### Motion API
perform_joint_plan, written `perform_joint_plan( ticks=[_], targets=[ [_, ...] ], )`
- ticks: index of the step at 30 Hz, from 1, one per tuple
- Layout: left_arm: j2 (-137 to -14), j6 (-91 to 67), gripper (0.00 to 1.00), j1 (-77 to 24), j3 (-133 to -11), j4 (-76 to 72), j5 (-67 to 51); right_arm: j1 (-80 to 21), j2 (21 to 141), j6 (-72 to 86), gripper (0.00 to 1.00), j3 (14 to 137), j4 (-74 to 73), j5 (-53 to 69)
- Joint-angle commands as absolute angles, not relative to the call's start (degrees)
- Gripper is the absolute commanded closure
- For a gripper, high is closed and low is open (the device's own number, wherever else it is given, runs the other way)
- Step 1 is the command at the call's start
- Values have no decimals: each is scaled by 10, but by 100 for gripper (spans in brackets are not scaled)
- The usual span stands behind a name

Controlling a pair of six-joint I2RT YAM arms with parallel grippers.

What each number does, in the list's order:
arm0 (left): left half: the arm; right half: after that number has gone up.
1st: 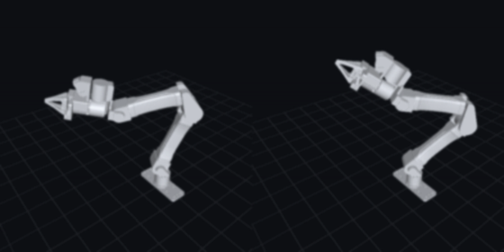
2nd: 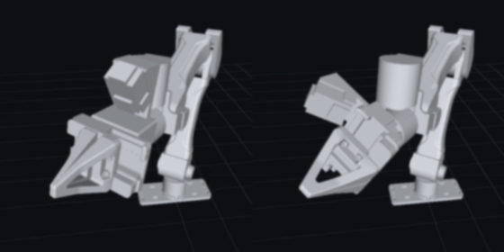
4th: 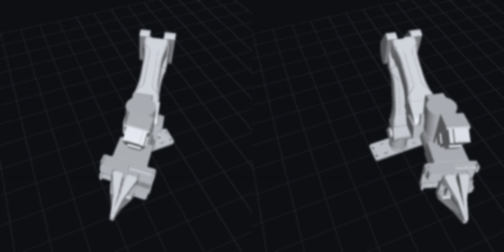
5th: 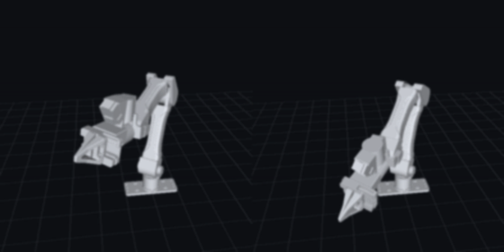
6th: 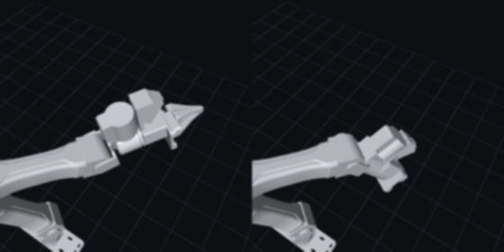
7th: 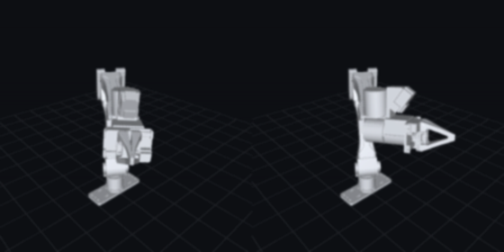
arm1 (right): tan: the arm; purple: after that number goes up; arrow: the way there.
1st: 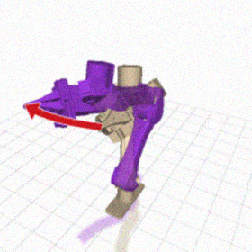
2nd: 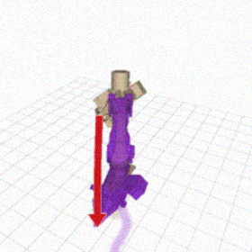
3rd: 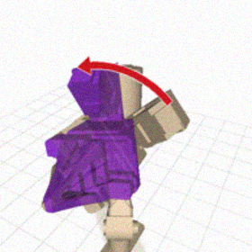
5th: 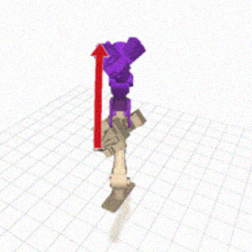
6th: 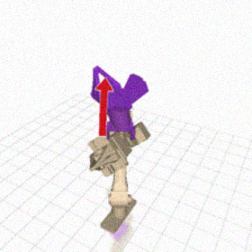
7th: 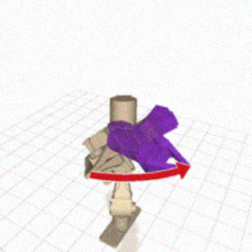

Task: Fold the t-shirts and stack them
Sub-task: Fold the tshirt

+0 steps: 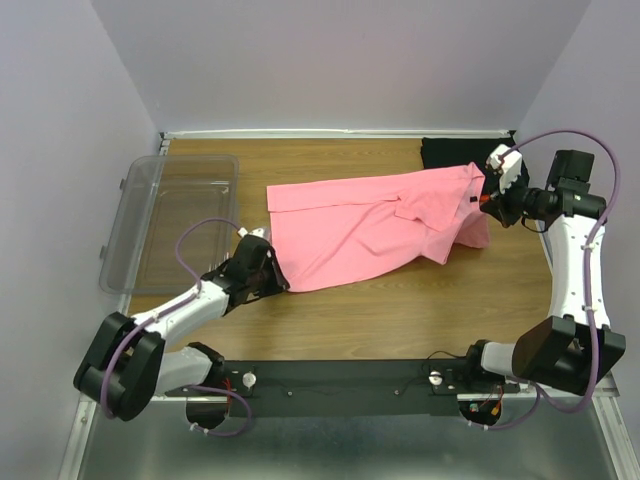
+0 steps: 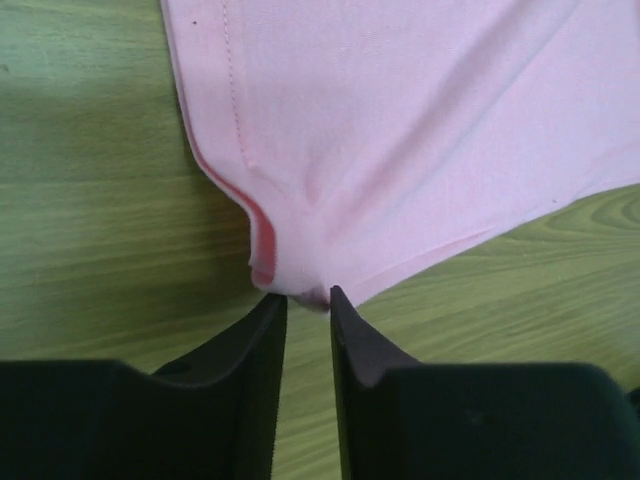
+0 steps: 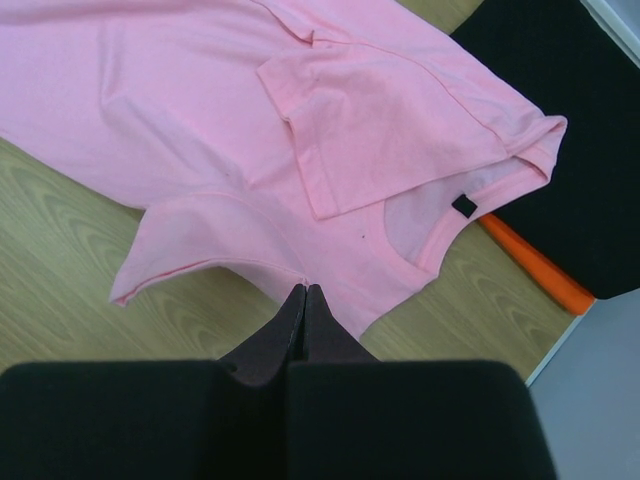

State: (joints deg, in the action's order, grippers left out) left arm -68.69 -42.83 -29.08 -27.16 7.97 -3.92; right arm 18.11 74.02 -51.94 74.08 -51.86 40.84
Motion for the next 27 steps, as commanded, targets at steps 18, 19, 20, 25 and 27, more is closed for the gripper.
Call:
perform_joint_plan(
  ticks=[18,19,20,25,27],
  targets=[
    [-608,-577,46,-307,-233,186,-24,198,761,-555,100,745,-512,440],
    [-619,-579,48,-309,-238,198,-6,199,760,-556,99,747,-513,440],
    [-628,-575,48,-311,-243,199,-4,200,759,-555,99,748,-514,439],
    [-683,-584,49,-321,-268,218,31,211,756,-563,99,744,-518,428],
    [-687,-584,50,-324,-272,220,38,213,749,-574,100,735,-522,428]
  ],
)
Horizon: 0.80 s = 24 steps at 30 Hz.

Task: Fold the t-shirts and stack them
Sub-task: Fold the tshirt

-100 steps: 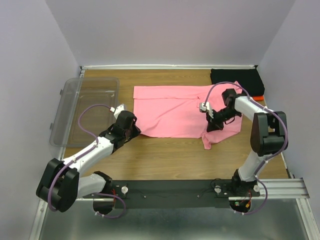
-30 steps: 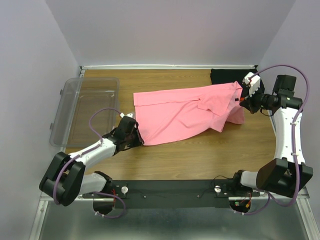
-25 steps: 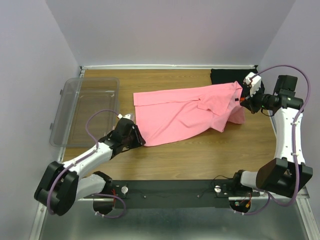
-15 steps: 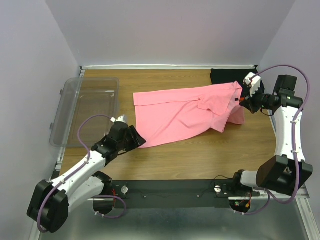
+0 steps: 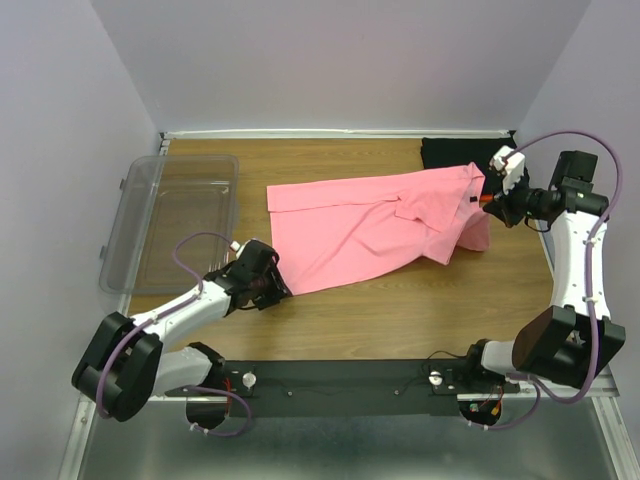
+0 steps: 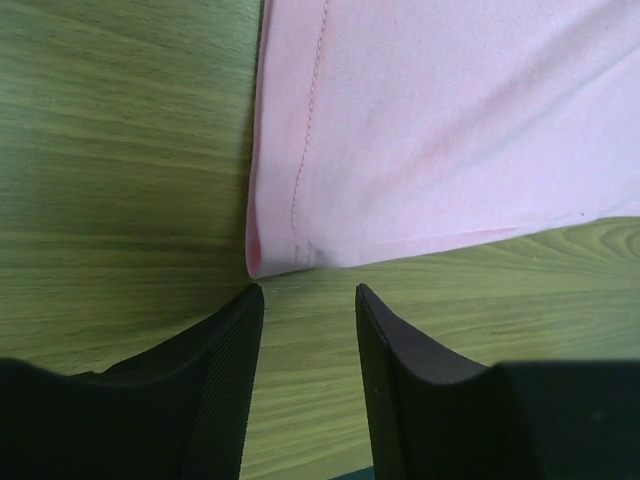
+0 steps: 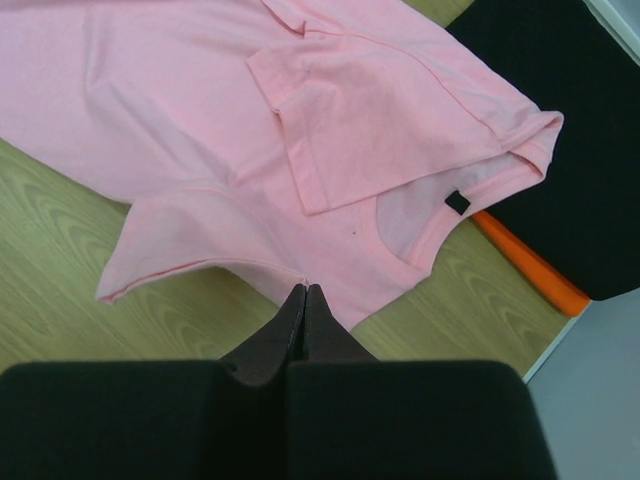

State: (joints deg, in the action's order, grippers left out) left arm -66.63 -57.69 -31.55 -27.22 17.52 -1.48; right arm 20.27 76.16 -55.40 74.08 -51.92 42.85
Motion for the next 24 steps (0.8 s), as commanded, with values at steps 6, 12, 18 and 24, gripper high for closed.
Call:
perform_joint_plan(
  ticks=[6,12,18,24],
  targets=[
    [-695,-580,74,-325,-285,219,47,214,730,-594,100,715,-541,432],
    [-679,-572,86,-324,-290,221,40,214,719,-599,100,714,-554,440],
    [-654,-584,84,-325,-294,246,45,214,717,-606,100,719,-565,454],
    [-640,-614,73,-325,-303,265,83,214,715,-612,99,716,-570,463]
  ],
)
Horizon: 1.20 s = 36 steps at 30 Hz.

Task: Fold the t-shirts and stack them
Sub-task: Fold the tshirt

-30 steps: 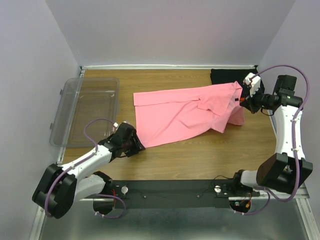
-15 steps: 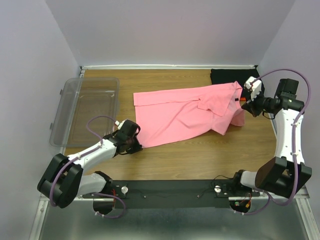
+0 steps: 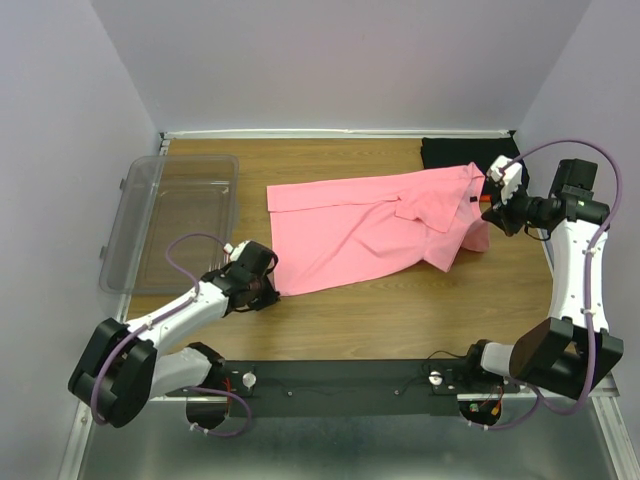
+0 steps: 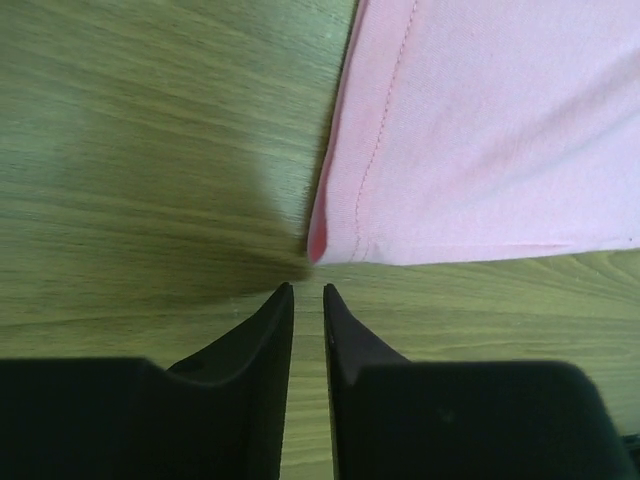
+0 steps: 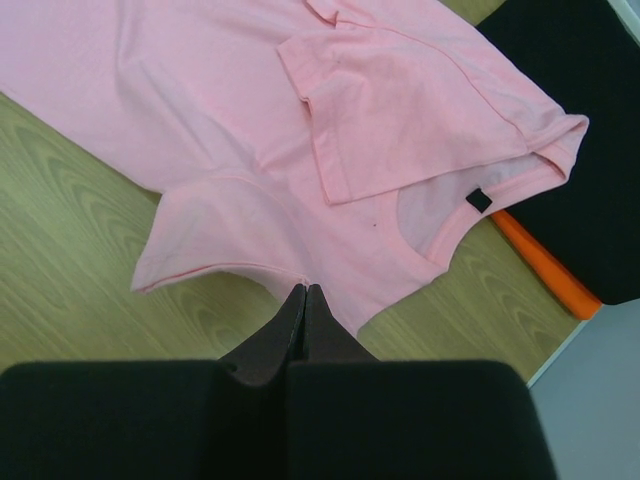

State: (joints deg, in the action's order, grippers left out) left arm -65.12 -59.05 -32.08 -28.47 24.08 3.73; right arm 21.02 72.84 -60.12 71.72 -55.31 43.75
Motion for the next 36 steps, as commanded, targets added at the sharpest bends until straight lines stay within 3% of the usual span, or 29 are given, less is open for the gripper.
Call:
perform_joint_plan(
  ticks=[1,4,15,19,21,23,36],
  targets=[
    [-642,-620,68,-324,-306,266,87,214,715,-613,99,715,-570,463],
    [-660,-620,64,-325,-314,268,97,214,715,-617,99,712,-571,465],
    [-749,-577,67,-325,-337,236,76,214,713,-625,99,707,-574,463],
    [-751,-571,74,-324,-346,242,89,215,713,-624,99,708,-577,465],
    [-751,-564,92,-324,-348,239,82,215,714,-624,100,709,-578,465],
    [-744,-560,97,-325,-348,241,76,215,714,-624,100,711,-579,464],
    [-647,-545,100,-323,-364,287,75,215,723,-592,99,767,-580,475]
  ],
)
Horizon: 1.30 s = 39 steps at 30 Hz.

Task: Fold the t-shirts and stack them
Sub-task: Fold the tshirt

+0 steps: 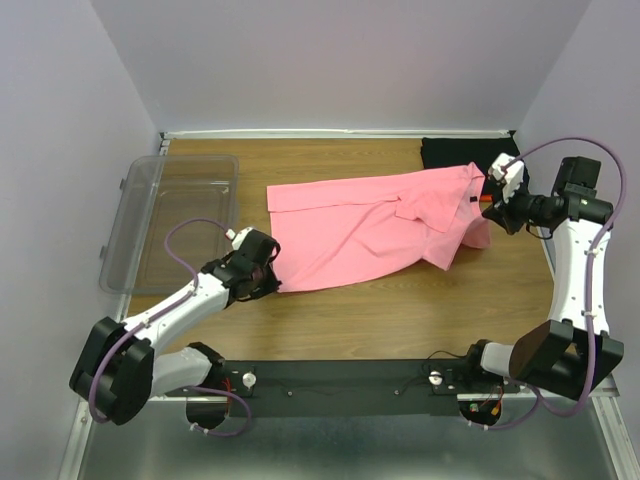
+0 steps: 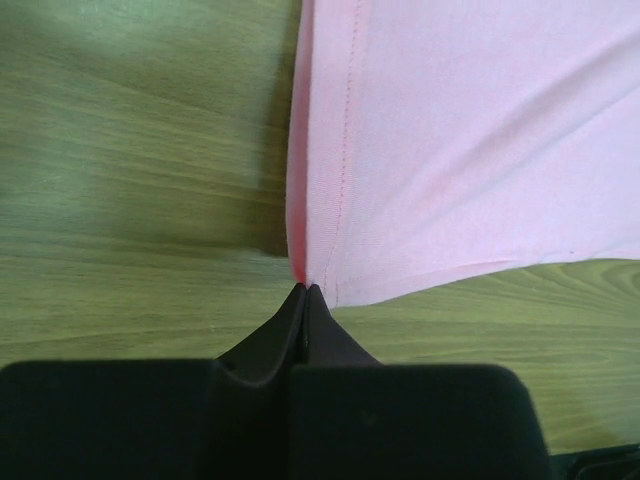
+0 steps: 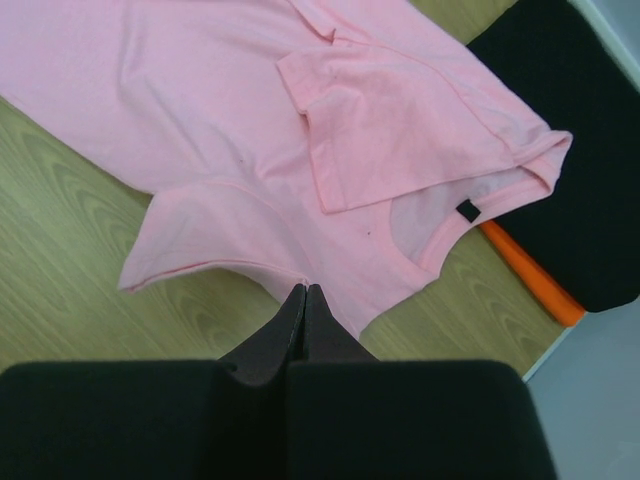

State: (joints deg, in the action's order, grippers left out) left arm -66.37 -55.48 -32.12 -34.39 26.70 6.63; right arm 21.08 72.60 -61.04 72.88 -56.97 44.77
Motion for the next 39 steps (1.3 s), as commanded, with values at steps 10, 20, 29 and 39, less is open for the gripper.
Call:
perform_joint_plan(
  ticks=[10,20,29,39],
  targets=[
    [-670,-519,100,-316,-379,272,25,215,737,-577,99,800,-581,480],
    [-628,-505,100,-300,-387,305,11,216,712,-594,99,800,-598,470],
    [-618,-487,100,-282,-379,308,3,216,716,-676,99,780,-658,447],
    [-630,-461,100,-269,-381,305,-25,216,739,-779,99,726,-719,429]
  ],
)
